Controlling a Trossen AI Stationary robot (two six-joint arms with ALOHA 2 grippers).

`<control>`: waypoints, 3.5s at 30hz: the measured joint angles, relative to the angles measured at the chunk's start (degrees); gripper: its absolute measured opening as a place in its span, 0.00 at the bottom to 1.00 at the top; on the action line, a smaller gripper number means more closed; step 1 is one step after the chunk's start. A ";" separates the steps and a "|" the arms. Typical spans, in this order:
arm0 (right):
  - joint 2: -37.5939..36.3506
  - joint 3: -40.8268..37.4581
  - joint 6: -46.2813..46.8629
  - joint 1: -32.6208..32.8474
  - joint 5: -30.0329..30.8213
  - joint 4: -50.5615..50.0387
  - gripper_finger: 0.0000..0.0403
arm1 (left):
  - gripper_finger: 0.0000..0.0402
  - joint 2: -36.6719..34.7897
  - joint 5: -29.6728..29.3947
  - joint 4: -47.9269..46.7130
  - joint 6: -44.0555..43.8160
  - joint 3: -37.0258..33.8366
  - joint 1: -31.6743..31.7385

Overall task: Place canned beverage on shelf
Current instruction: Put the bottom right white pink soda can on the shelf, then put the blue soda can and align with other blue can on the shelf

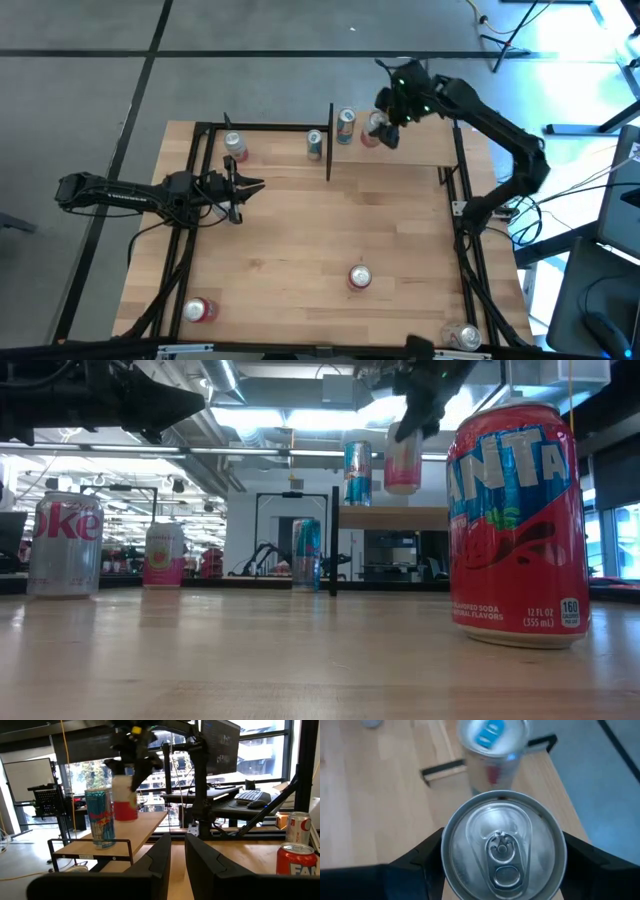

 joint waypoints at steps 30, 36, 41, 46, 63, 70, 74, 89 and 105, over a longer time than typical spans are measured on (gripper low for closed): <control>5.12 1.01 -3.88 -4.87 -2.43 -0.15 0.90 | 0.12 0.00 0.00 -0.02 0.07 0.00 0.02; 3.14 5.93 -3.90 -4.87 -2.01 -6.04 0.79 | 0.12 0.02 0.00 0.00 0.14 0.00 0.00; -0.16 9.54 -0.91 -3.32 -4.50 -9.53 0.75 | 0.12 0.57 0.02 0.73 0.11 -0.02 0.00; -5.55 4.77 1.92 4.01 -8.41 -7.43 0.75 | 0.12 5.60 0.20 5.84 0.05 -0.02 0.01; -30.24 -44.86 5.70 32.30 0.10 35.69 0.75 | 0.12 25.25 -1.46 15.72 4.89 9.11 0.07; -31.83 -56.27 5.46 40.68 10.59 48.92 0.75 | 0.12 25.29 -1.85 16.27 0.66 10.74 0.07; -31.83 -58.07 3.48 42.15 12.89 52.78 0.75 | 0.12 25.27 -2.19 15.89 1.78 10.75 0.65; -31.77 -58.32 4.68 42.02 5.11 51.98 0.75 | 0.30 25.24 -6.52 6.25 -2.53 12.26 3.89; -31.63 -62.25 10.28 42.02 4.11 55.60 0.75 | 0.64 25.24 -8.13 -9.46 -4.10 17.64 3.87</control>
